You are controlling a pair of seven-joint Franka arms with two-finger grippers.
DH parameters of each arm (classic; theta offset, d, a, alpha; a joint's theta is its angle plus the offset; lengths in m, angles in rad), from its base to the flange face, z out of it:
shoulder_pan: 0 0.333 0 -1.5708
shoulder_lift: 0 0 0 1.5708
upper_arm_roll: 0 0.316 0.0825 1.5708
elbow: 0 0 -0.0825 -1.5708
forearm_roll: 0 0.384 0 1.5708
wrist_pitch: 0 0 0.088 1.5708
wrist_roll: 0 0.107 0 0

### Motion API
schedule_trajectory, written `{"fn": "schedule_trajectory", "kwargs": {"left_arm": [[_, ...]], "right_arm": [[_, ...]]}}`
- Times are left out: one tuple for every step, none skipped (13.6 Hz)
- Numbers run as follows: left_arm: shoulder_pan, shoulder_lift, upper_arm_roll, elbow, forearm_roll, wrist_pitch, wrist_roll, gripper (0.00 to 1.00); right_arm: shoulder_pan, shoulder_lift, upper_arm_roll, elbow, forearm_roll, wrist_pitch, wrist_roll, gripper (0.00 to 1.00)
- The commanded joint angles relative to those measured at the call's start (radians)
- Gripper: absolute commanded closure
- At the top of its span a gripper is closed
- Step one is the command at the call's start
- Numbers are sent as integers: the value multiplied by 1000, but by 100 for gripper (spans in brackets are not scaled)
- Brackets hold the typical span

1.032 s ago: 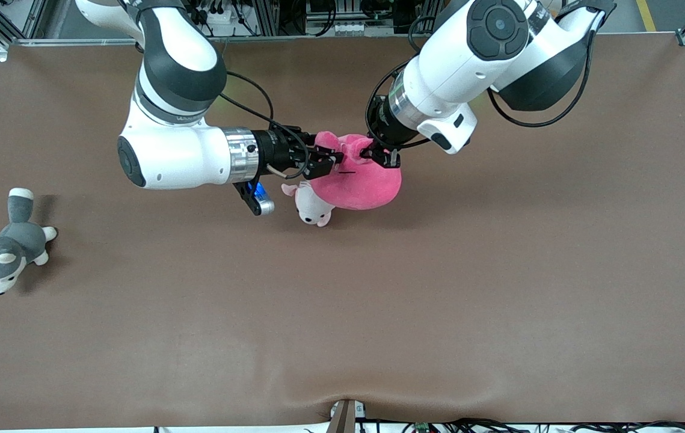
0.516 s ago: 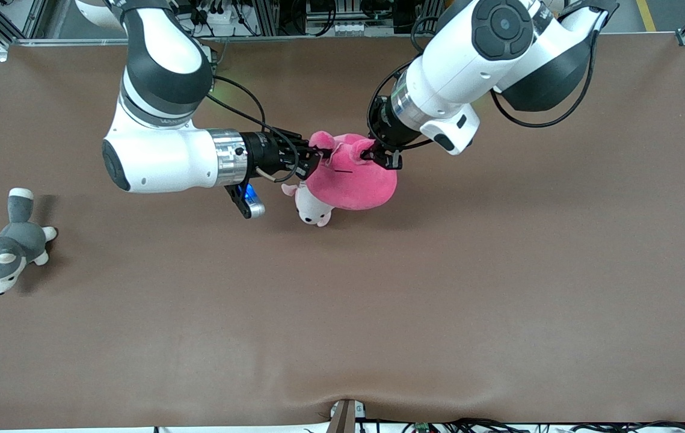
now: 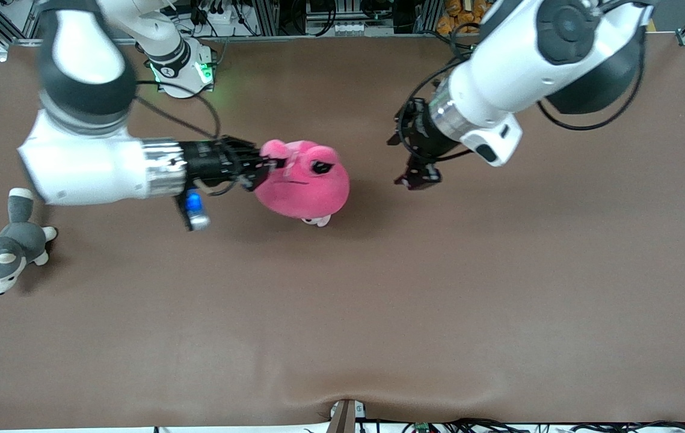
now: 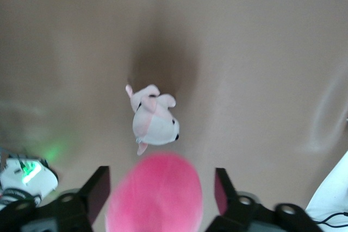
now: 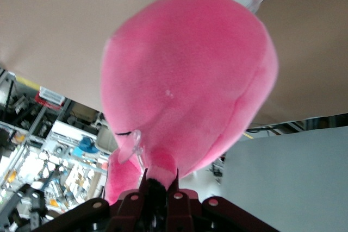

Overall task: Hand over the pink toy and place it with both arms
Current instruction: 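Lower the pink toy with the right gripper while the left gripper withdraws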

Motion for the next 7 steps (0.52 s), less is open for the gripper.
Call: {"fn": "schedule_trajectory", "kwargs": {"left_arm": [[79, -40, 2, -3, -5, -75, 209, 0], [108, -44, 8, -3, -3, -100, 307, 0], [134, -45, 8, -3, 5, -124, 402, 0], [153, -47, 8, -3, 35, -144, 493, 0], [154, -48, 8, -3, 81, -160, 576, 0], [158, -48, 8, -3, 128, -172, 642, 0], [158, -47, 7, -3, 178, -181, 720, 0]], "right_arm": [[-151, -12, 16, -24, -55, -148, -149, 100], [-197, -10, 16, -25, -99, -194, -196, 100], [-238, -10, 18, -25, -144, -233, -244, 100], [-275, -9, 18, -28, -179, -260, -290, 100], [-324, -1, 16, -34, -216, -277, -351, 100], [-379, 22, 18, -39, -245, -290, -426, 100], [-428, 48, 18, -40, -273, -313, -523, 100]]}}
